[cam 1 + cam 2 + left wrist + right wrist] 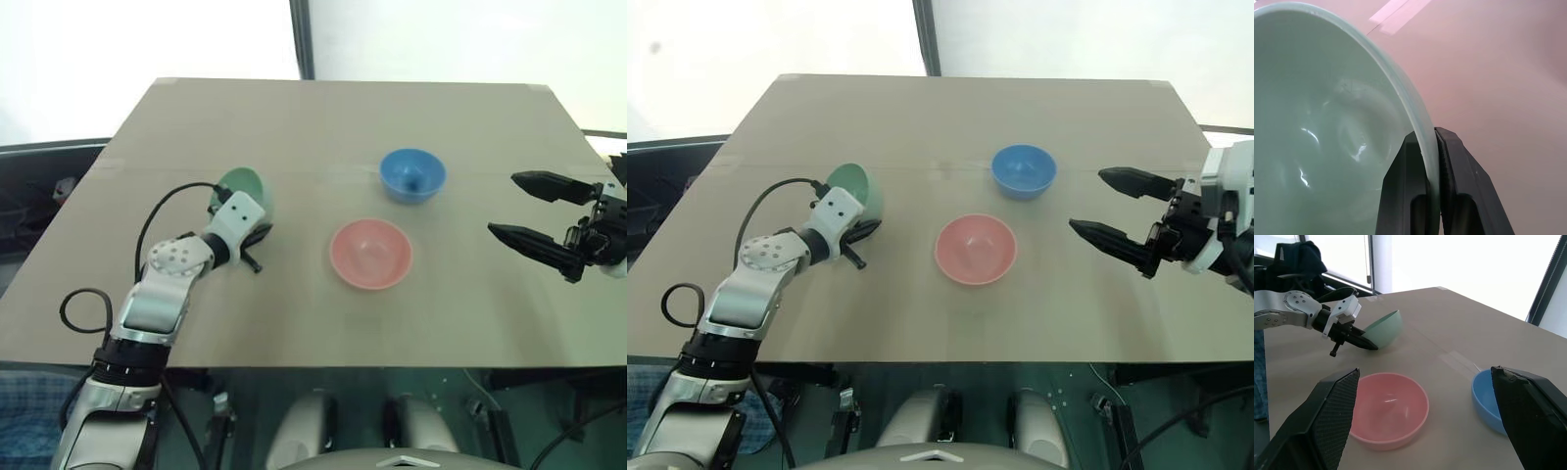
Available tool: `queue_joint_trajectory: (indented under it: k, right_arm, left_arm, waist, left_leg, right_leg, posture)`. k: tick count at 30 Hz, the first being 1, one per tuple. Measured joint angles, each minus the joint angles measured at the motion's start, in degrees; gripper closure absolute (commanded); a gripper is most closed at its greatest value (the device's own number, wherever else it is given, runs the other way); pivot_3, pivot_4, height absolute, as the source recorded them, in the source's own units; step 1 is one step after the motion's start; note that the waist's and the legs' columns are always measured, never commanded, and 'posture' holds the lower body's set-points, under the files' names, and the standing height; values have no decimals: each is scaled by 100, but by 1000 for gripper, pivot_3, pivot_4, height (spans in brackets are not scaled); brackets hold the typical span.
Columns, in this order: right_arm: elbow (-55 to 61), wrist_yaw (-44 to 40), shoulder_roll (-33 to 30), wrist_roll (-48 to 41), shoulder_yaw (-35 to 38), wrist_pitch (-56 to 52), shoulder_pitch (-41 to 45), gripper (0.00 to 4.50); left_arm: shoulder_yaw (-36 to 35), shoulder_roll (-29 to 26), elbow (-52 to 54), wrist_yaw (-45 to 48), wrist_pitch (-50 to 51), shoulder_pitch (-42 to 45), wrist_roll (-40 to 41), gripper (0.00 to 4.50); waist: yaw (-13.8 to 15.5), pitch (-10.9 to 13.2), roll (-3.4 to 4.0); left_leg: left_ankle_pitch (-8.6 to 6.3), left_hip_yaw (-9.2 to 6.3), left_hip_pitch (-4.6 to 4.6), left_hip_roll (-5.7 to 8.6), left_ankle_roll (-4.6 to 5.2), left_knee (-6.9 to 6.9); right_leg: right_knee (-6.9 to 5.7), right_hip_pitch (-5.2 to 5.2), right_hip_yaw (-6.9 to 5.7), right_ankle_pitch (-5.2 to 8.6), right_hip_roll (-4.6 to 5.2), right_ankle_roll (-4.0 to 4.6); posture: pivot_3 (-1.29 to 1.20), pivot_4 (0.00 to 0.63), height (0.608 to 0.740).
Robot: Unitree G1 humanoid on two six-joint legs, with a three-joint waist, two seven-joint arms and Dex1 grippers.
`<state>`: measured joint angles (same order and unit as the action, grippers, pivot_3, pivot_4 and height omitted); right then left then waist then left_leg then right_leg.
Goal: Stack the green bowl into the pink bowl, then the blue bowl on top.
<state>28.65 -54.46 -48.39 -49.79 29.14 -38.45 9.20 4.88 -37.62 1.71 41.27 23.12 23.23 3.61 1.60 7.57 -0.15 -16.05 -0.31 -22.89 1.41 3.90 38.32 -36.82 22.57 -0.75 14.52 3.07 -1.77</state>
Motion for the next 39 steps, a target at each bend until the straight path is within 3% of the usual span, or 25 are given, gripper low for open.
queue_joint_trajectory:
  k: [6,8,11,16,22,23,26,30,32,35,39]
  right_arm:
    - [-58,5,1,11,-133,85,-2,0]
    - [-90,43,15,27,-206,136,12,0]
    - [-87,106,41,29,-247,185,13,0]
    - [-60,182,56,30,-248,266,-62,0]
    - [26,297,63,21,-223,303,-254,0]
    - [33,318,63,18,-216,308,-280,0]
    - [69,361,63,11,-216,339,-292,0]
    - [70,376,62,8,-216,356,-292,0]
    - [70,377,62,7,-217,358,-292,0]
    - [69,376,62,7,-221,363,-290,0]
    - [67,374,62,7,-234,368,-283,0]
  left_arm:
    - [504,-224,-47,1375,-1371,776,69,4472]
    - [986,-246,-462,2099,-2262,1645,-131,4472]
    - [1191,-187,-569,2728,-3148,2213,-119,4472]
    - [1711,116,-924,3464,-4243,2346,-124,4472]
    - [1836,225,-1169,3837,-4648,2474,-127,4472]
    - [1836,260,-1241,3899,-4737,2508,-124,3676]
    - [1841,362,-1406,4009,-4893,2537,-123,2462]
    - [1840,390,-1440,4107,-5012,2546,-109,1262]
    - [1837,463,-1449,4145,-5104,2545,-20,429]
    - [1735,647,-1319,4127,-4903,2509,423,429]
    - [1359,689,-781,3962,-3744,2220,1261,429]
  waist:
    - [-30,5,-8]
    - [-17,11,-17]
    - [-33,9,-15]
    - [-71,11,-16]
    - [-75,12,-17]
    - [-74,12,-17]
    - [-75,12,-17]
    - [-73,12,-17]
    - [-71,13,-18]
    - [-72,13,-18]
    - [-96,13,-18]
  left_leg:
    - [11,2,-9,0,-19,-5]
    - [12,0,-15,1,-20,4]
    - [10,5,-12,3,-16,4]
    - [11,6,-12,1,-15,5]
    - [0,6,-8,-2,9,16]
    - [0,6,-6,-1,11,20]
    - [-1,5,-4,-1,13,27]
    - [0,5,-4,-2,11,27]
    - [0,5,-4,-2,11,29]
    - [0,5,-5,-2,11,37]
    - [0,5,-1,-7,11,38]
  right_leg:
    - [9,8,0,0,-1,1]
    - [6,9,-5,0,-4,0]
    - [8,5,-1,0,-3,0]
    - [5,7,-2,0,-12,-1]
    - [-6,1,-2,0,-23,-2]
    - [-8,-2,-3,0,-24,-3]
    - [-9,-7,-3,0,-27,-4]
    - [-10,-7,-3,0,-30,-5]
    - [-10,-8,-3,0,-31,-5]
    - [-12,-11,-3,0,-30,-5]
    - [-17,-11,-1,0,-35,-6]
  posture:
    - [0,150,740]
    - [0,150,740]
    - [0,150,740]
    - [0,150,740]
    - [0,150,740]
    - [0,150,740]
    - [0,150,740]
    - [0,150,740]
    - [0,150,740]
    - [0,150,740]
    - [0,150,740]
